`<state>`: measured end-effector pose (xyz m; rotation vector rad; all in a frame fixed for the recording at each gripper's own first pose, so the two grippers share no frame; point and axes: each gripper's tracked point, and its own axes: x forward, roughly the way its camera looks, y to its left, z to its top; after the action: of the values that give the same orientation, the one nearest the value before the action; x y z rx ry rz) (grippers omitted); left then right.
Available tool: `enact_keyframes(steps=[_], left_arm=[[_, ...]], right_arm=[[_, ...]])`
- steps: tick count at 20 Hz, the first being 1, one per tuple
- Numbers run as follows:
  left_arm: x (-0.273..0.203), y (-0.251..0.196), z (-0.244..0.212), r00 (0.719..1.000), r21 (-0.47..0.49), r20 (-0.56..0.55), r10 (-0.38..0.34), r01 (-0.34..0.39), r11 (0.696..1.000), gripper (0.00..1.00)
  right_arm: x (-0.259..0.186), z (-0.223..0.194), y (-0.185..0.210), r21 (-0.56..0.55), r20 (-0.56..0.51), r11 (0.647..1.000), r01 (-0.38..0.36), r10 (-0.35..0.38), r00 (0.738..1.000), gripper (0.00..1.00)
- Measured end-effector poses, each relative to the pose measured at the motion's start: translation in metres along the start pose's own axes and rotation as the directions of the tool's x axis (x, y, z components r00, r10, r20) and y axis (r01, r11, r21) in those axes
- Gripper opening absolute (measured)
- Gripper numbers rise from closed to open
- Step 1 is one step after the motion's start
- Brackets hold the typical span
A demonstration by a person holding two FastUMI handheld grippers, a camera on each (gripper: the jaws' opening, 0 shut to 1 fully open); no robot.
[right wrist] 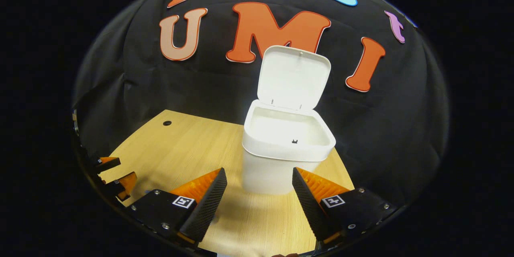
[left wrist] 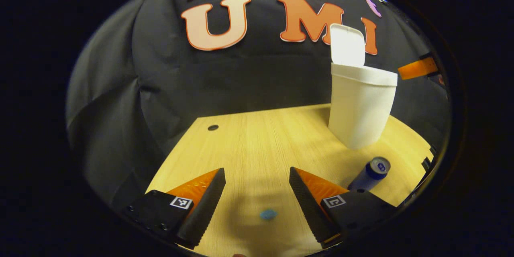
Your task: Press the lid of the desktop garbage bin to open it, pick up the crumpled paper on the desktop and throw it into the bin, then pick up the pop can on the desktop and drop it into the bin, and finally close the garbage bin lid.
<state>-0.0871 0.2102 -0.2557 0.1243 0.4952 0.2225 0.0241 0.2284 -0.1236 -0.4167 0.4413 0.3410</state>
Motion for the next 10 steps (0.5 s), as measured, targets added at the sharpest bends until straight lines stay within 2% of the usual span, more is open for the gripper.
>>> enact_keyframes(steps=[7, 10], left_arm=[[0.020, -0.005, -0.065, 0.987, -0.010, -0.158, -0.007, 0.005, 1.000, 1.00], [0.031, -0.009, -0.093, 0.972, -0.008, -0.234, -0.009, 0.007, 1.000, 1.00]], right_arm=[[0.007, -0.027, -0.008, 0.007, -0.077, 1.000, 0.016, -0.015, 0.997, 0.99], [0.009, -0.034, -0.013, 0.016, -0.106, 1.000, 0.021, -0.019, 0.994, 0.99]])
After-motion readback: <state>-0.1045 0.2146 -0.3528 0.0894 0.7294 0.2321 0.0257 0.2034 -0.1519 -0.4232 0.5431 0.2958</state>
